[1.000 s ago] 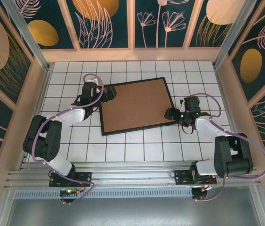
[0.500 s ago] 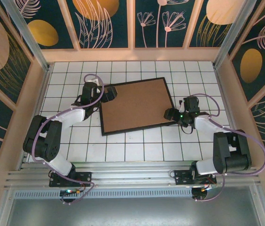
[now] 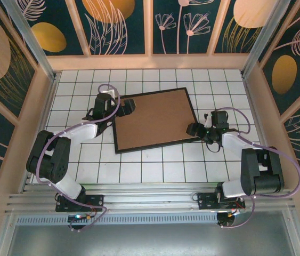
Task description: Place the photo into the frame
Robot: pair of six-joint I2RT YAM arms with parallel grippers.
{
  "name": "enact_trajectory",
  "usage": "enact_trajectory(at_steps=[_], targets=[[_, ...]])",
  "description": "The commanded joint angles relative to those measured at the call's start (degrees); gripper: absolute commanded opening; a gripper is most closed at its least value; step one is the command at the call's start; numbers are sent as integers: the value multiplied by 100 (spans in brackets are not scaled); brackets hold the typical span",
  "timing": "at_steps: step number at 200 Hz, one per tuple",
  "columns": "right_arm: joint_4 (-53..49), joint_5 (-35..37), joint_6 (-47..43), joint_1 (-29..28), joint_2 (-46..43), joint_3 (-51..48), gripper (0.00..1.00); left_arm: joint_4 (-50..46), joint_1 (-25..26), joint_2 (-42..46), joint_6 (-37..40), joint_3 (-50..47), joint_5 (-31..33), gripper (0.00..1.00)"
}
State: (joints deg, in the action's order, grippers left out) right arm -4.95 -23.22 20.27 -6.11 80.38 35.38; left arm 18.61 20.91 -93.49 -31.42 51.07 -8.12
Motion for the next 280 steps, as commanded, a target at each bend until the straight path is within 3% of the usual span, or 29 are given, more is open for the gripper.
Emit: enact_trajectory(at_steps=[1,90,197,280], targets=[[238,-479,-67,61,-202,-143,81,355,93,46,253,-71,-194,97],[554,-1329,236,308,-685,-283,77,651,968,-202,1461,70,145,94],[1000,-2070,1251,426,-1154,-206,73,1113,2535,-274,4484,-172,255,97],[1262,-2310,1633,393,-1440,-207,71,1401,3341,-853,5713,-45,1730,97]])
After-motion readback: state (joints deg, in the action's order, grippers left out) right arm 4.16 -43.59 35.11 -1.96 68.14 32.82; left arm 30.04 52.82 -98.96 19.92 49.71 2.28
